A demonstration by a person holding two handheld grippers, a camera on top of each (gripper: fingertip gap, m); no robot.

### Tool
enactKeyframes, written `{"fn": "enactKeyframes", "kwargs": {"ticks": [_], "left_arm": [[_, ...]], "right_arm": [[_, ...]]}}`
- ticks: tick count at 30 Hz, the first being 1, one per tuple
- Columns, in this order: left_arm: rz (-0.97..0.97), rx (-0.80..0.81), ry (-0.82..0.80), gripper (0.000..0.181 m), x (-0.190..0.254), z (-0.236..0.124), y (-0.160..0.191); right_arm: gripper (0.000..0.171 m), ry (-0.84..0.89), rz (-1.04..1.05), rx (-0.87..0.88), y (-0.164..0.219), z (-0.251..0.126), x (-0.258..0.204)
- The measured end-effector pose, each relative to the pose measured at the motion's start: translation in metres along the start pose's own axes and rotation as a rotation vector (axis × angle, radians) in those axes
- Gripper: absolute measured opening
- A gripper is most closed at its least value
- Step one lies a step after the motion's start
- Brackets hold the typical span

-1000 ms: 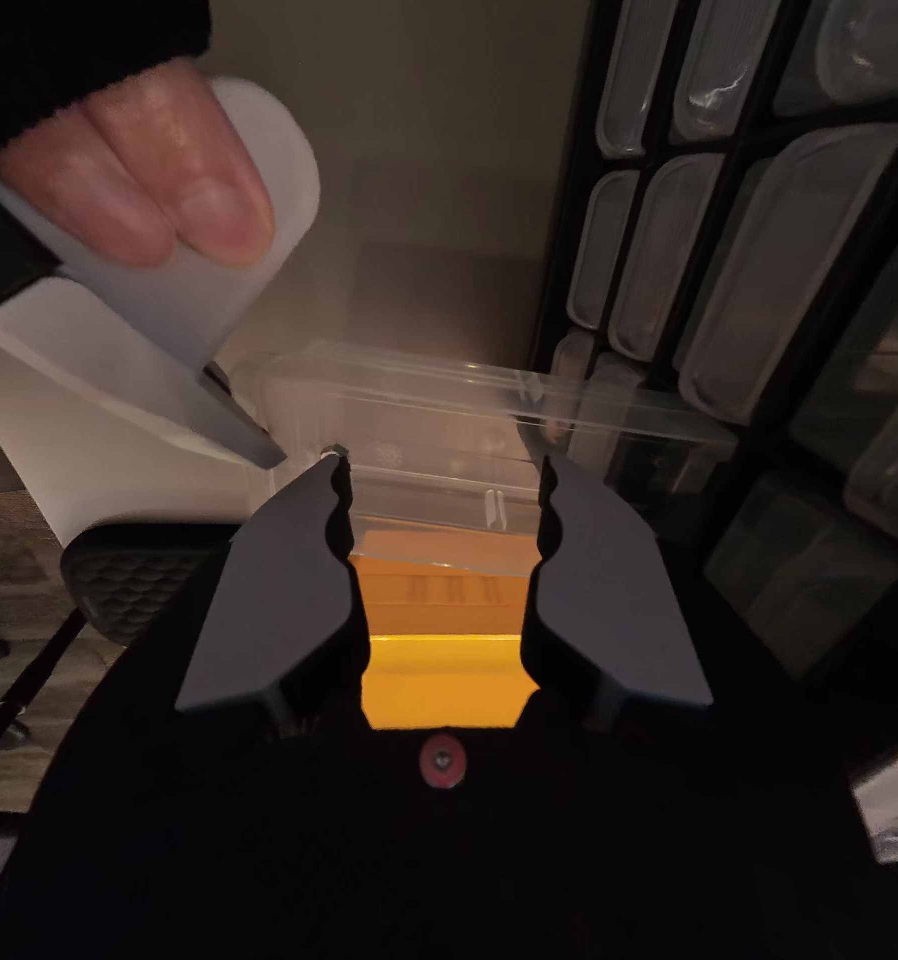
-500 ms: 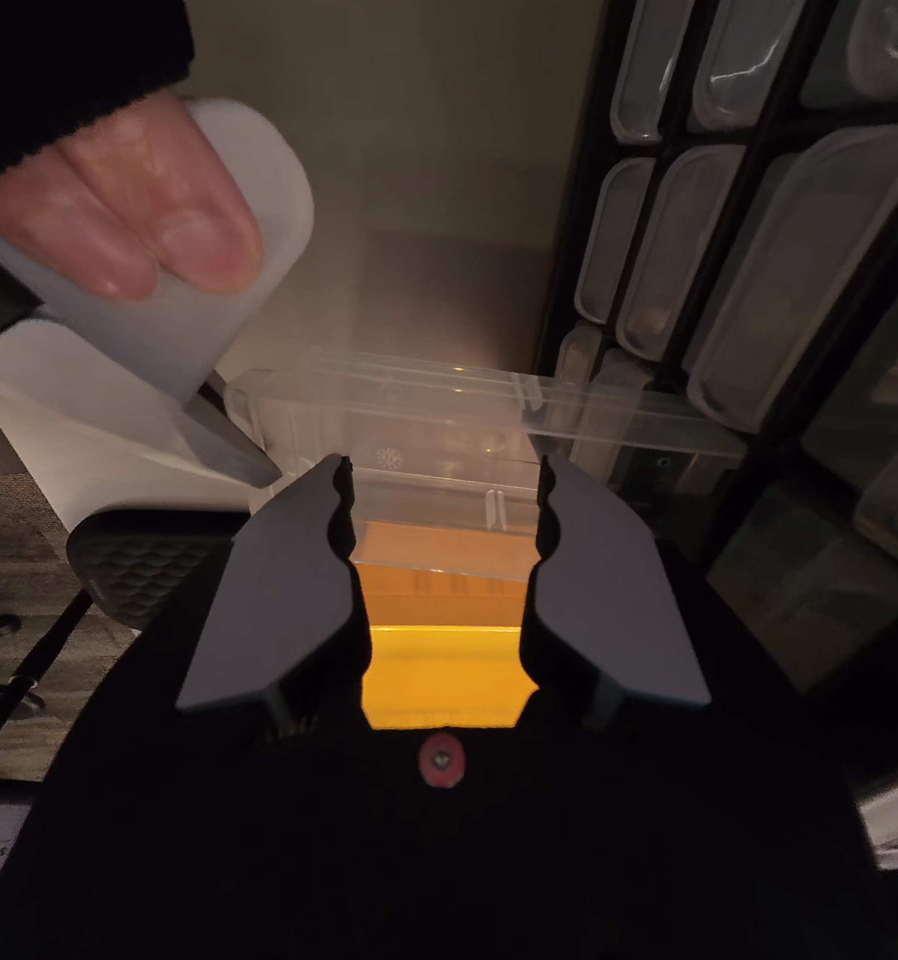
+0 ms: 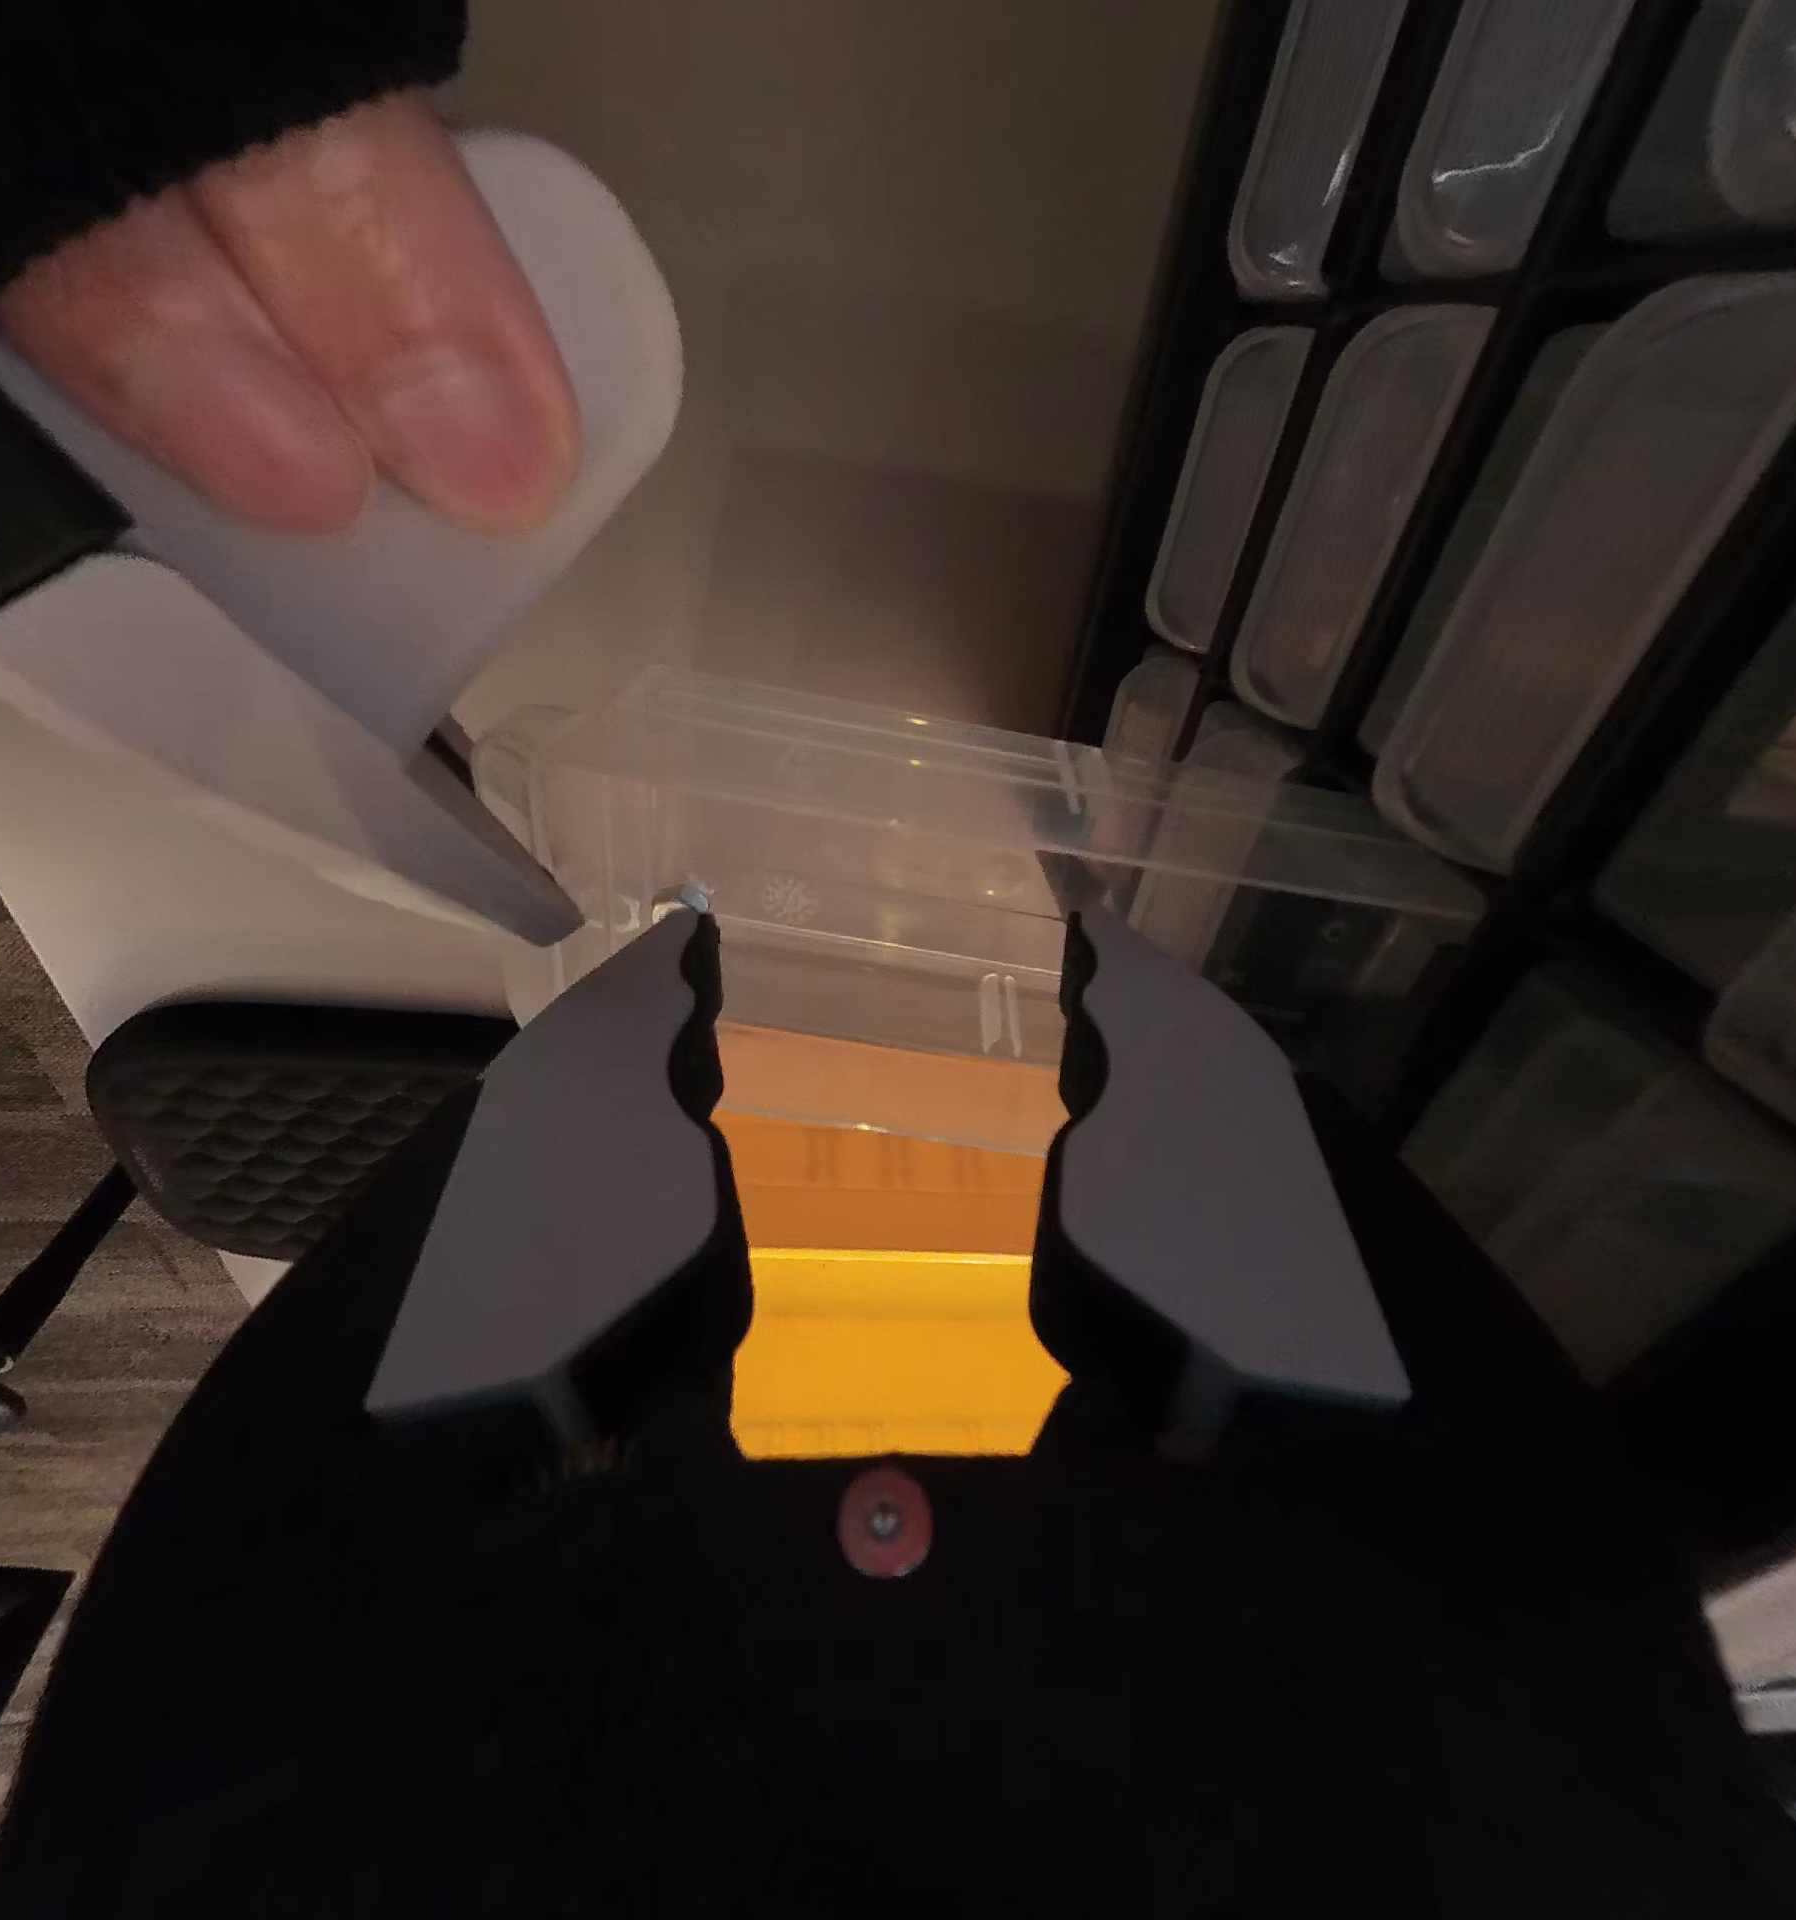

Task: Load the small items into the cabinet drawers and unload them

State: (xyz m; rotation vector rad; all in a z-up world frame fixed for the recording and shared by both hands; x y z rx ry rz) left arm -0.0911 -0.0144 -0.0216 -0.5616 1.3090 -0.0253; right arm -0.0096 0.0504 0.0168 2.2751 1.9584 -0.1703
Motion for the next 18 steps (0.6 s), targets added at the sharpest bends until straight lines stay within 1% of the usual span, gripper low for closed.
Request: {"fn": "enactKeyframes", "kwargs": {"ticks": [5,10,18], "left_arm": [[0.009,0.0,0.009,0.018,0.0016,0.0007,-0.0002],[0.014,0.012,-0.001,0.017,-0.0012,0.0013,-0.0013],[0.033,0.013,-0.005,0.017,-0.0026,-0.0002,-0.0012]], "right_arm": [[0.064,0.025,-0.016,0.0,-0.0009,0.0017,-0.0004],[0.064,-0.017,-0.003,0.014,-0.0007,-0.0012,0.0006],[0.064,-0.036,0.045,-0.005,-0.0031,-0.0013,0.0014]]}}
Point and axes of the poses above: each gripper's, where its closed fingertips meet, z out along the fingers, y out of its underside, x = y × z across the jaws, the point moved 7 cm from there along -z, back along the fingers, and after that the axes turned 14 degrees about -y, right-handed, at the moved point
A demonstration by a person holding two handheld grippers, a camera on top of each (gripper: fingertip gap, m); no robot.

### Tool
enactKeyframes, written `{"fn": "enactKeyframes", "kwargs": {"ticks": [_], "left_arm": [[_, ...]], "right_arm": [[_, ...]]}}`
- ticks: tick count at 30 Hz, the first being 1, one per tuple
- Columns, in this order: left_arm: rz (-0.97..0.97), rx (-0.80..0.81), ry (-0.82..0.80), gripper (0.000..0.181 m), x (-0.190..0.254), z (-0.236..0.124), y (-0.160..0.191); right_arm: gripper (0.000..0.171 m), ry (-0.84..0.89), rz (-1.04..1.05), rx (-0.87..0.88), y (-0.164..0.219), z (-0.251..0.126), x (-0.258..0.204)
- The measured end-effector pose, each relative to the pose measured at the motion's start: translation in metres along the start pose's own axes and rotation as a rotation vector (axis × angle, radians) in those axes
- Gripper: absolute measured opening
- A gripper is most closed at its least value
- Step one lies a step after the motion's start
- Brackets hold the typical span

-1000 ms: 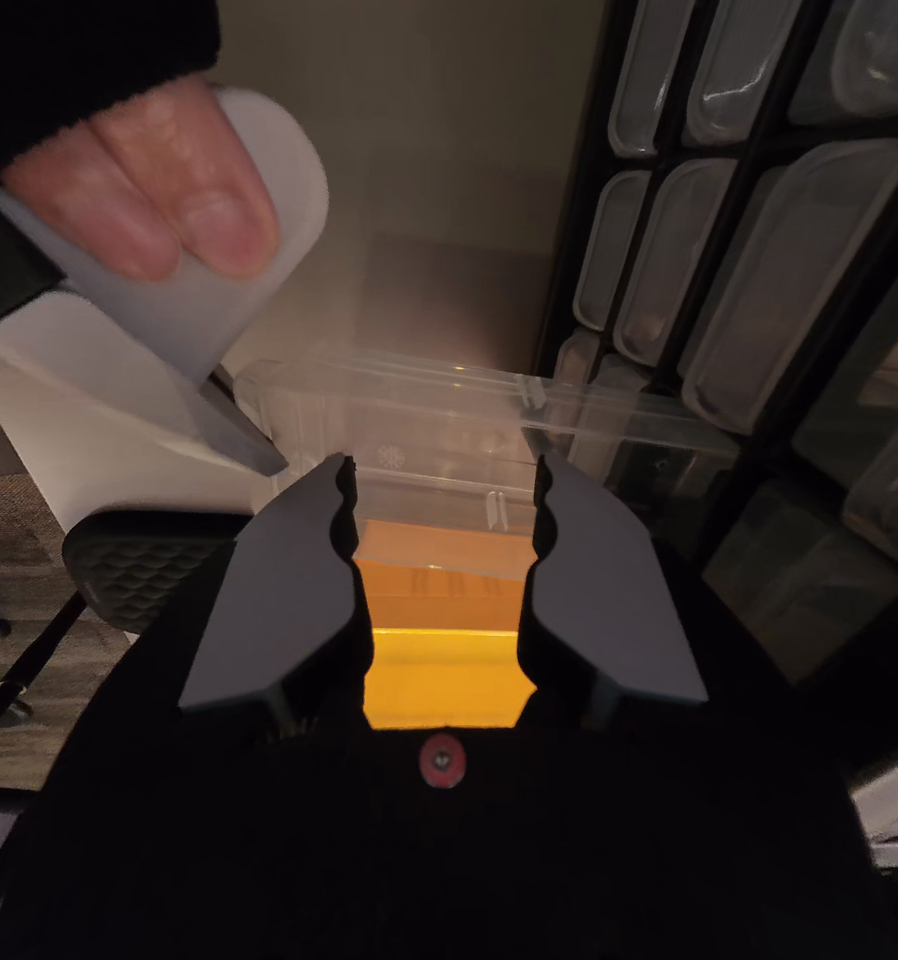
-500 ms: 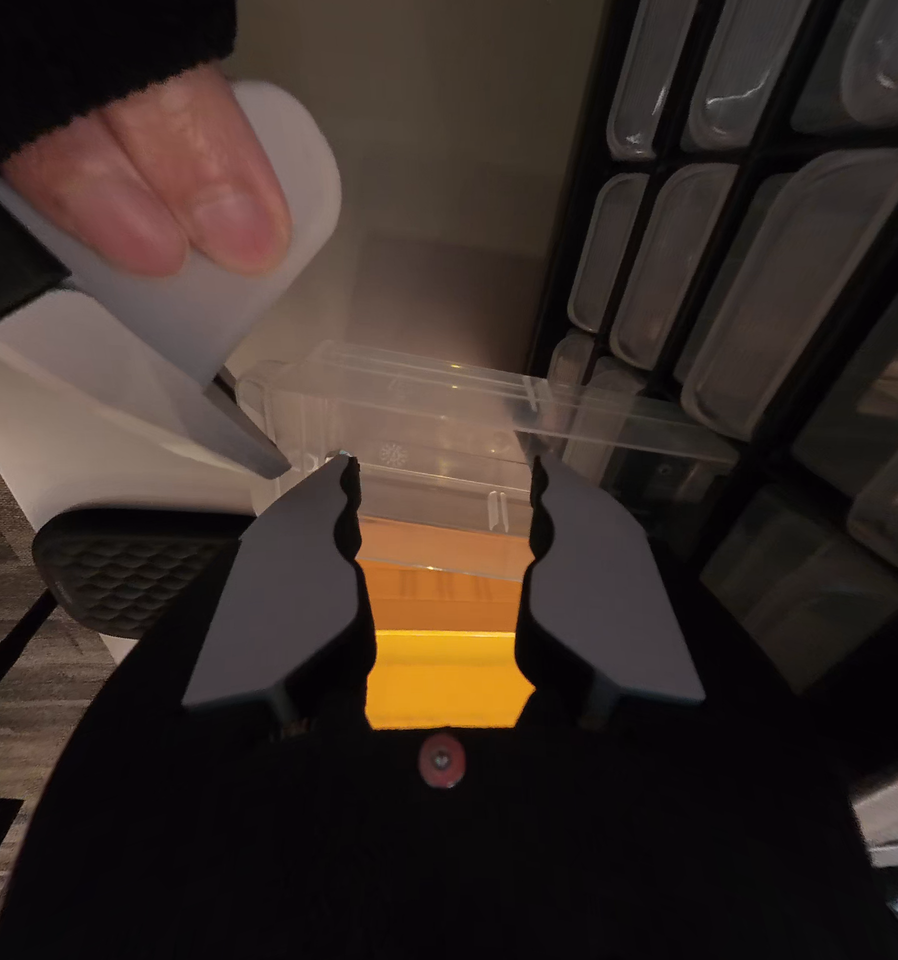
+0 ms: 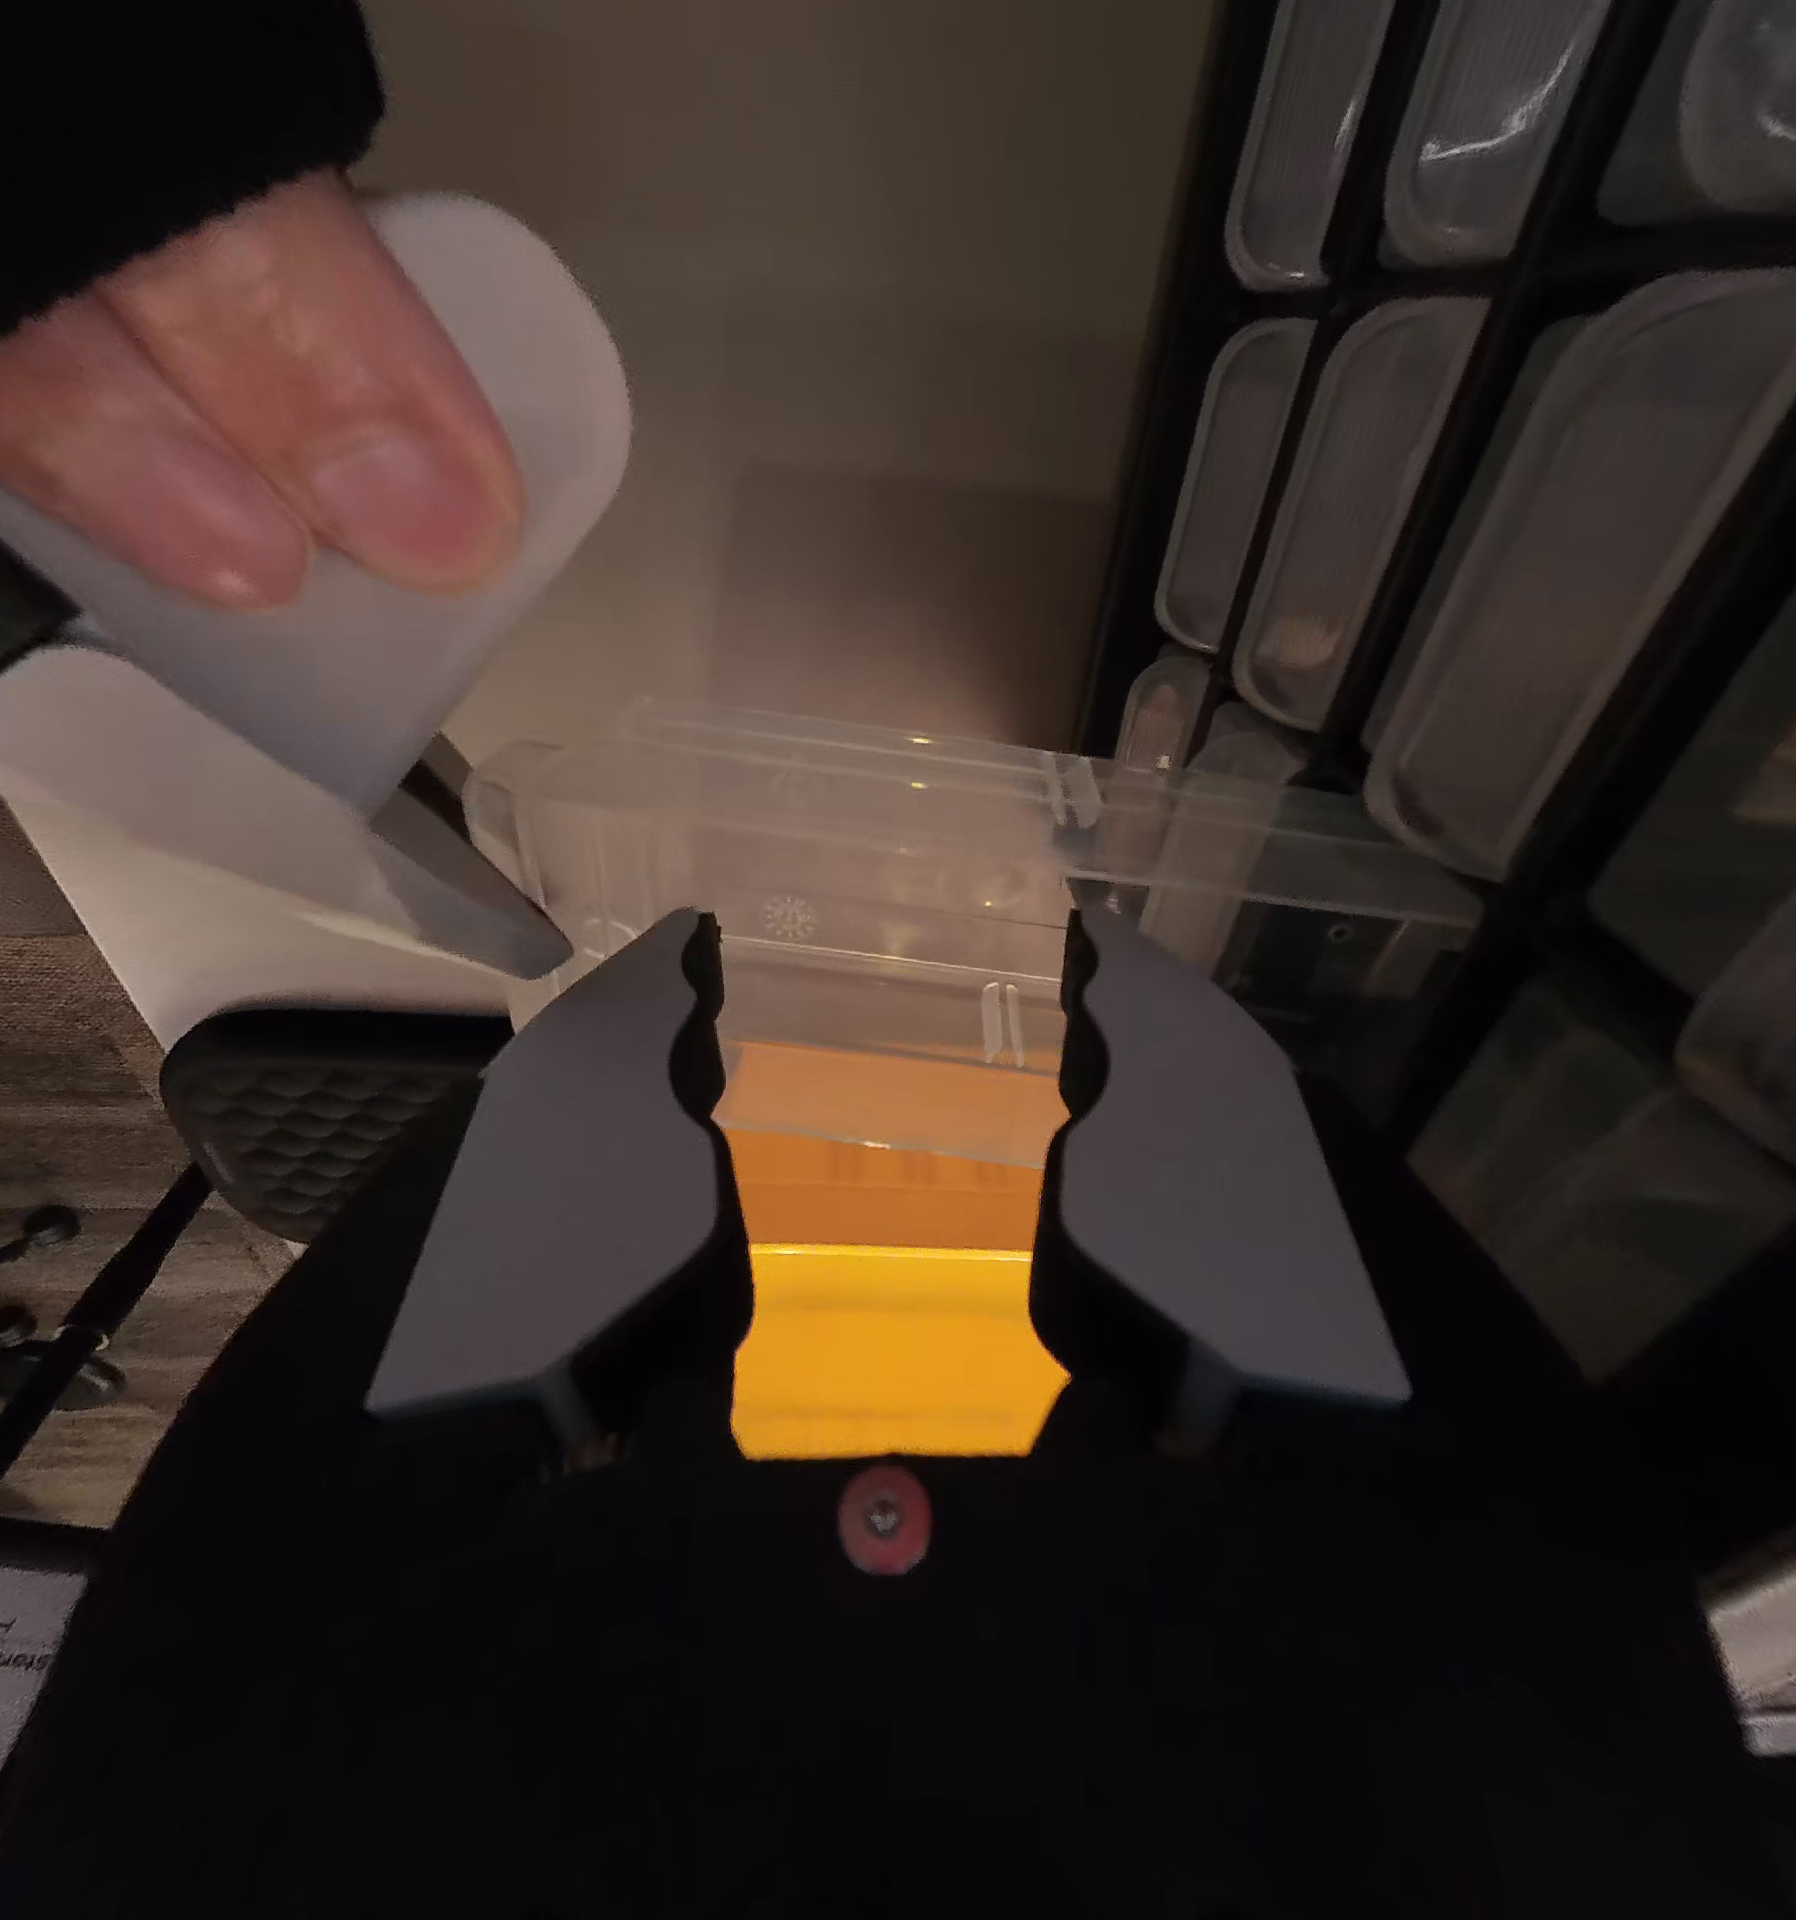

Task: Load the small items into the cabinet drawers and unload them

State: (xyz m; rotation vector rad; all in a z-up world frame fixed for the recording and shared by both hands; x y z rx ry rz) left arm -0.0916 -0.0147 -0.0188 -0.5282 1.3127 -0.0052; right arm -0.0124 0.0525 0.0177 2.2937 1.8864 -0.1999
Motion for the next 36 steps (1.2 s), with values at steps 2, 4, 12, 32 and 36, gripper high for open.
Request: {"fn": "enactKeyframes", "kwargs": {"ticks": [2,4,12,32,36], "left_arm": [[0.001,0.001,0.001,0.017,0.0006,-0.0001,-0.0001],[0.002,-0.001,0.001,0.017,0.0007,0.0001,0.0001],[0.0,-0.012,-0.003,0.017,0.0013,0.0013,0.0013],[0.008,-0.008,-0.022,0.017,0.0002,0.0019,0.0027],[0.002,-0.012,-0.018,0.017,0.0021,0.0034,0.0032]], "right_arm": [[0.064,0.003,0.001,-0.011,-0.0004,0.0006,-0.0004],[0.064,0.005,0.0,-0.017,-0.0006,0.001,-0.0003],[0.061,0.015,-0.032,-0.018,0.0006,0.0008,0.0009],[0.055,0.007,-0.04,-0.081,-0.0006,0.0014,0.0003],[0.054,0.036,-0.047,-0.08,0.0003,0.0021,0.001]]}}
Point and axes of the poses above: each gripper's, where its closed fingertips meet, z out along the fingers, y out of its underside, x = y × z across the jaws, the point moved 7 cm from there along -z, back along the fingers, and after that the axes turned 14 degrees about -y, right-handed, at the moved point
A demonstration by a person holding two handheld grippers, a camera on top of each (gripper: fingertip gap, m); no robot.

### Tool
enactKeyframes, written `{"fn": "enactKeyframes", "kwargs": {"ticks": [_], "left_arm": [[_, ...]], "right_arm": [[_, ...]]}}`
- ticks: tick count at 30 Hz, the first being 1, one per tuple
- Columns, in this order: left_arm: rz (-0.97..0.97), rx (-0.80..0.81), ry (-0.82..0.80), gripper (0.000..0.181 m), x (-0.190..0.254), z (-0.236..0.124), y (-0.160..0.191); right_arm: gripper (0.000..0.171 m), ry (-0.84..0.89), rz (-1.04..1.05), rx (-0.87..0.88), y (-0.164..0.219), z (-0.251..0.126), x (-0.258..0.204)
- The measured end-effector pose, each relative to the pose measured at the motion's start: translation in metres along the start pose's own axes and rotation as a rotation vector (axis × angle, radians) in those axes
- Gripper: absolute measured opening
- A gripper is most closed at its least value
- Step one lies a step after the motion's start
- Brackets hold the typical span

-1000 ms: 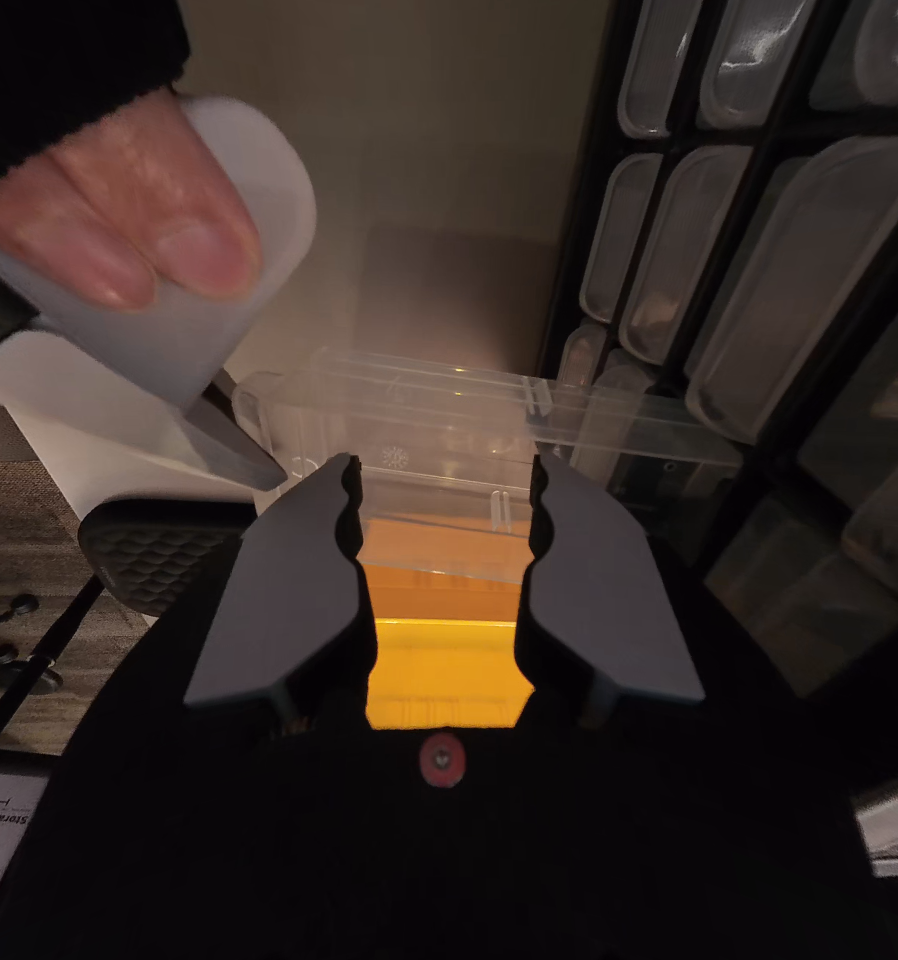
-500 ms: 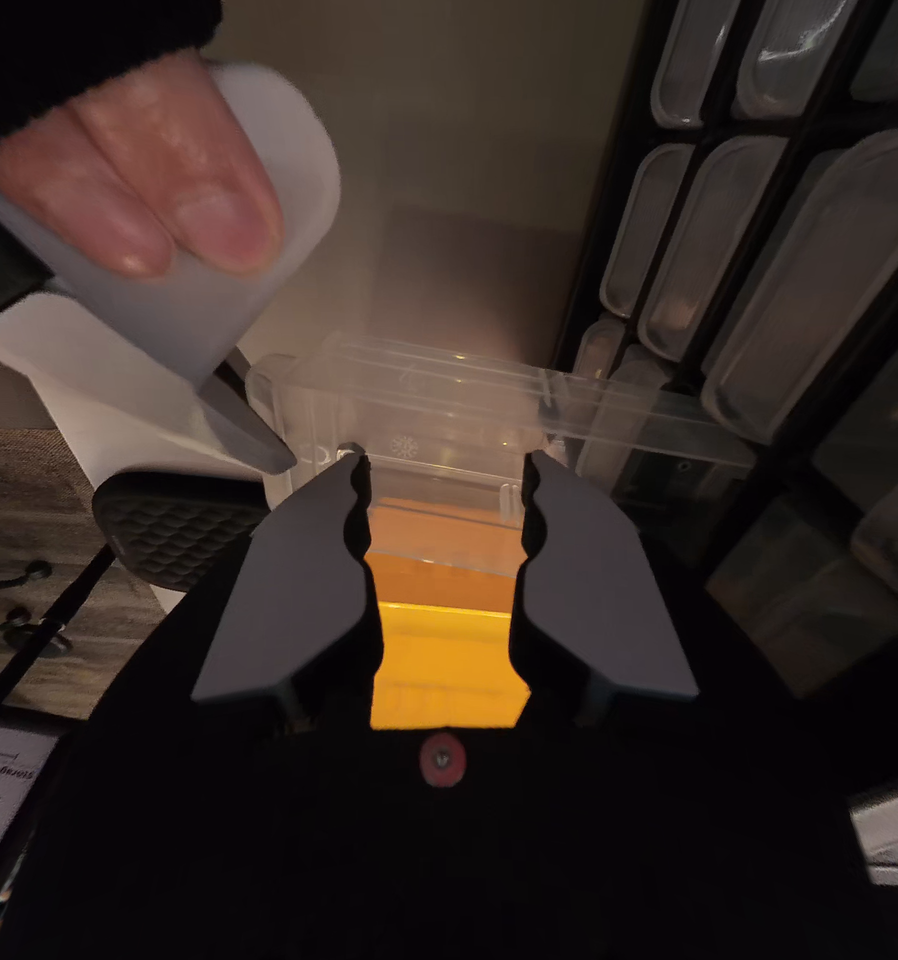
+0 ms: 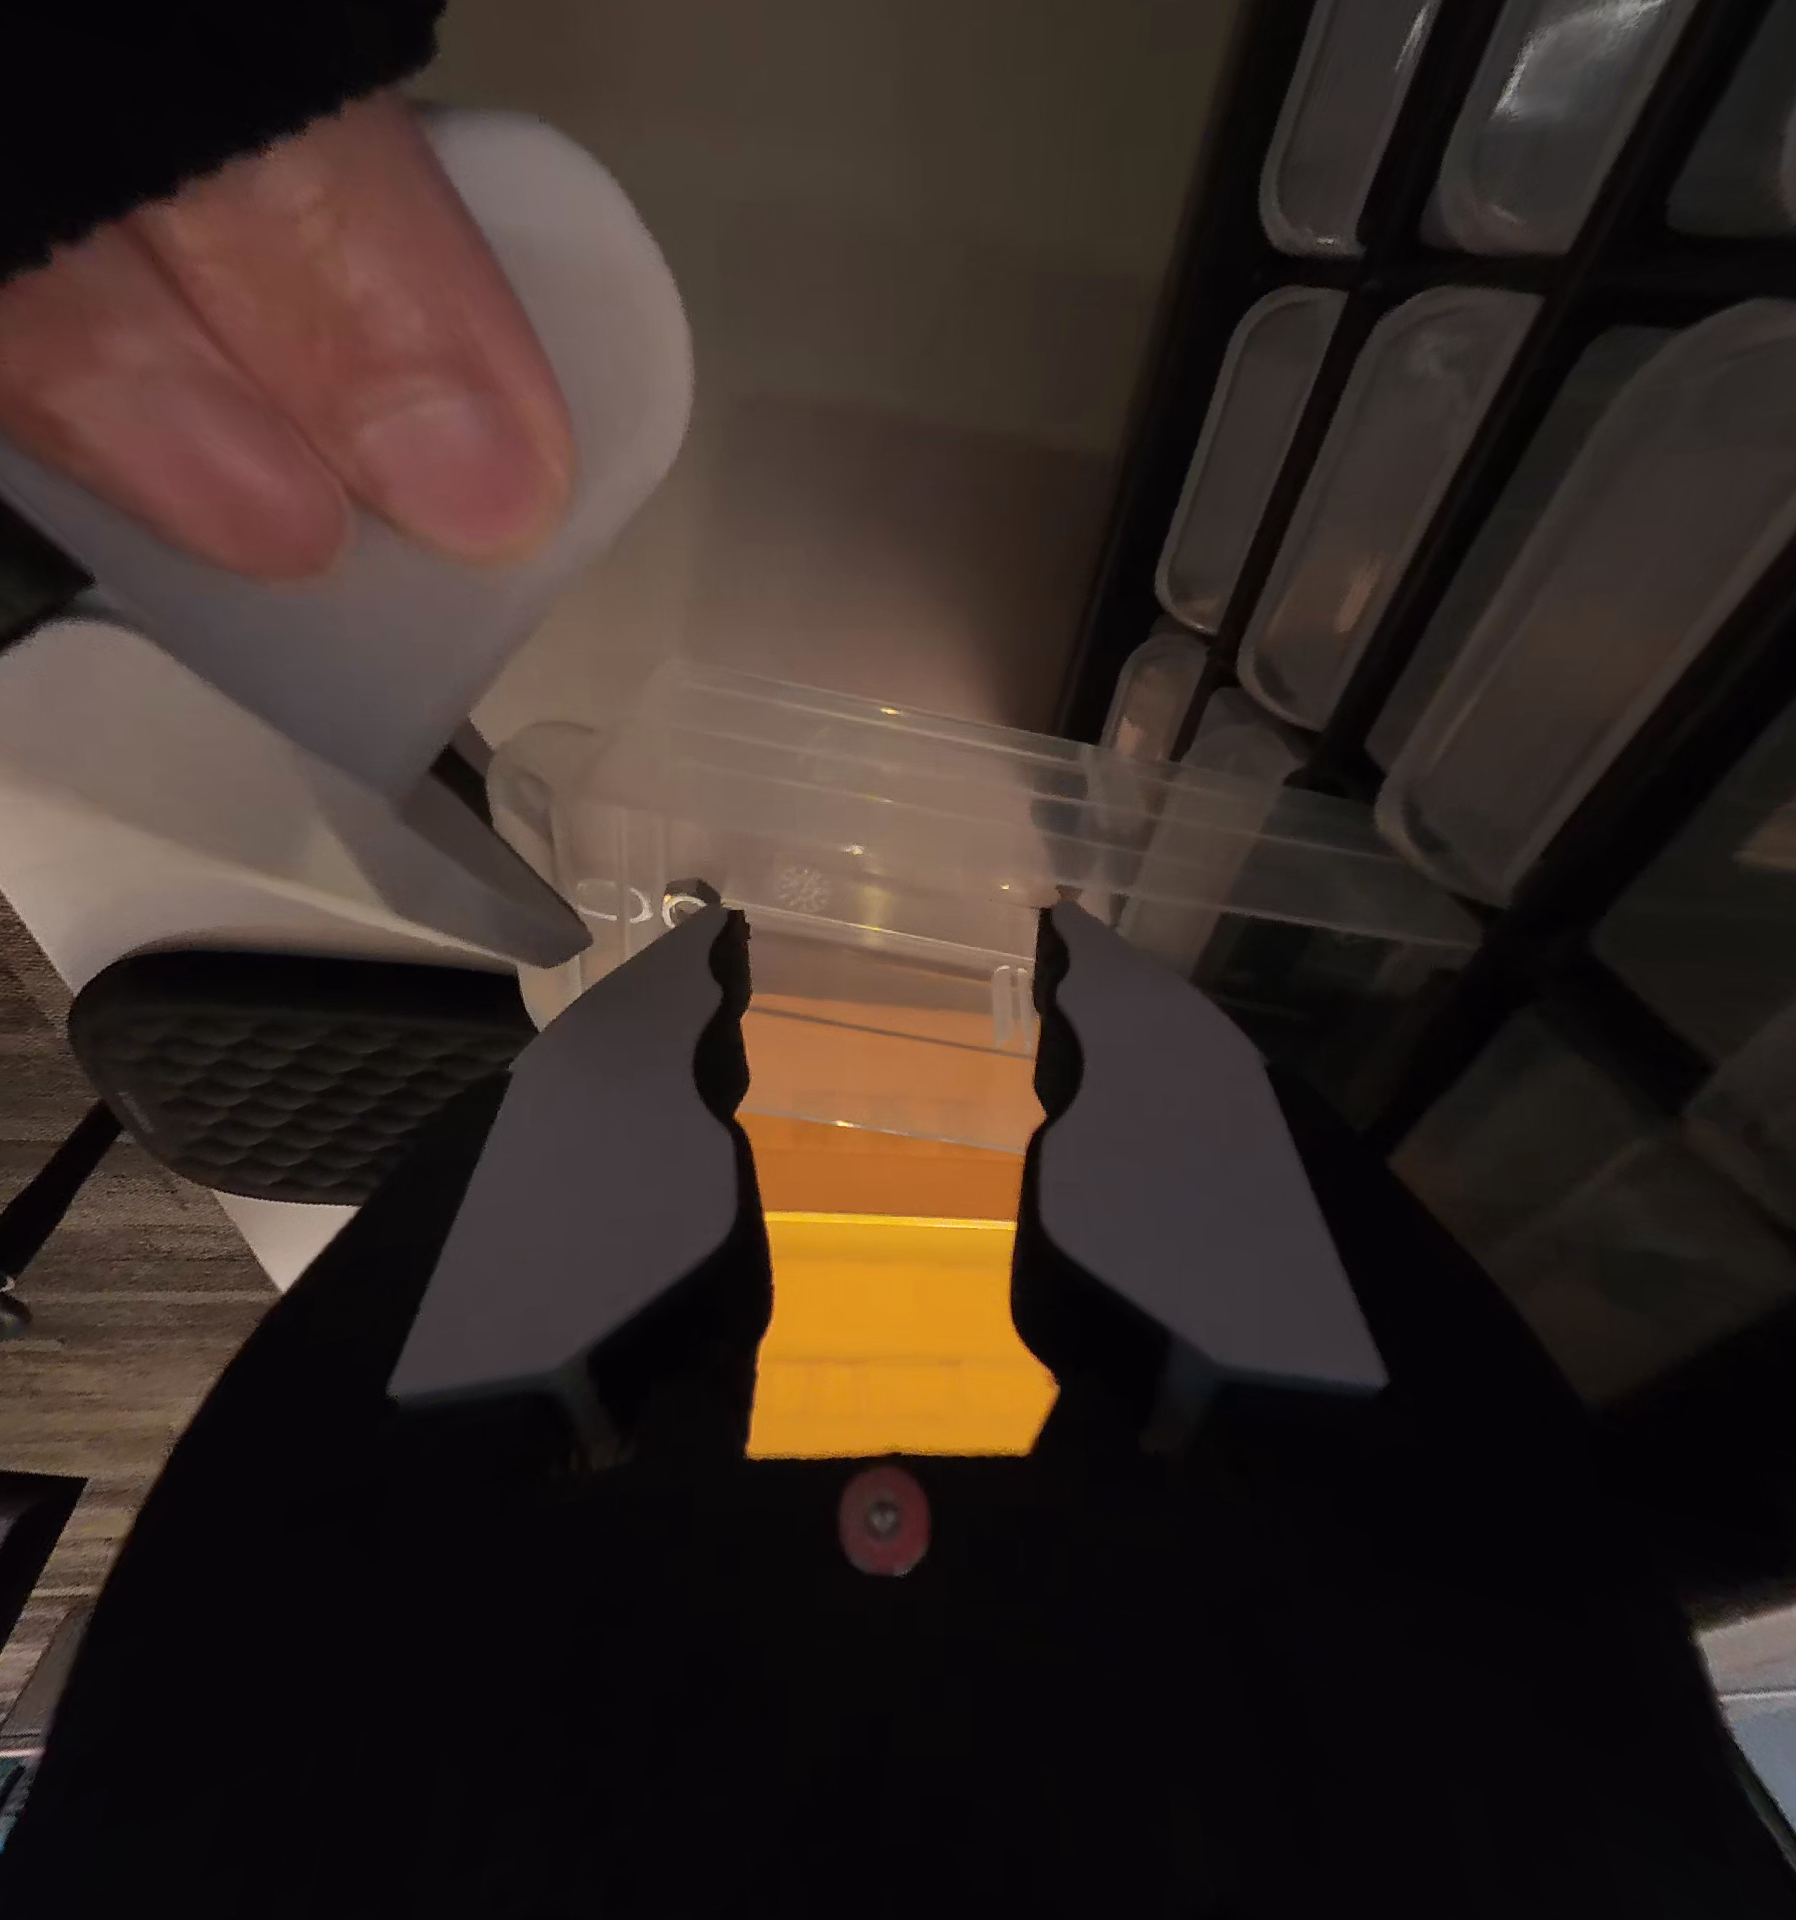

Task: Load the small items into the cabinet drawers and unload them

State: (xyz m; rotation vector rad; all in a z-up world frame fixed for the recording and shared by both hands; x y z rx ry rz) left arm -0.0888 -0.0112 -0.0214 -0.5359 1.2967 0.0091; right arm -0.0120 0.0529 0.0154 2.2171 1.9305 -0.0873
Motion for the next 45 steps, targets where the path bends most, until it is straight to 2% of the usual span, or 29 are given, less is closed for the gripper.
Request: {"fn": "enactKeyframes", "kwargs": {"ticks": [3,4,7,9,11,26,34,43,45], "left_arm": [[0.008,0.008,-0.015,0.017,0.0004,-0.0001,0.0008],[-0.005,0.012,-0.018,0.017,-0.001,-0.0007,0.0009],[-0.007,0.018,-0.021,0.016,-0.0036,-0.0023,0.0024],[0.013,0.017,-0.017,0.016,-0.0019,-0.0024,0.0035],[0.009,0.021,-0.019,0.017,-0.0027,-0.0024,0.0036],[0.024,0.022,-0.028,0.016,-0.0041,0.0038,-0.0008],[0.009,0.012,-0.049,0.016,-0.0004,0.0004,0.0018],[-0.003,0.033,-0.041,0.016,-0.0029,-0.0033,0.0049],[-0.005,0.035,-0.037,0.016,-0.0032,-0.0037,0.0054]], "right_arm": [[0.035,0.095,-0.039,0.007,-0.0003,-0.0058,0.0016],[0.035,0.093,-0.04,0.03,0.0,-0.0075,0.0008],[0.042,-0.063,0.032,0.109,0.0019,-0.0063,-0.002],[0.049,-0.103,0.036,0.125,0.0029,-0.0069,-0.0009],[0.048,-0.143,0.047,0.122,0.0024,-0.0083,-0.0004],[0.044,-0.061,0.059,-0.008,0.0004,-0.0033,0.0016],[0.045,0.022,0.04,0.026,-0.0009,-0.0057,0.0032],[0.049,-0.177,0.13,0.149,-0.0007,-0.0104,0.0014],[0.049,-0.18,0.124,0.12,-0.0006,-0.0096,0.0013]]}}
Point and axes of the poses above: each gripper's, where its closed fingertips meet, z out along the fingers, y out of its underside, x = y × z across the jaws, the point moved 7 cm from there along -z, back along the fingers, and after that the axes turned 14 degrees about -y, right-handed, at the moved point
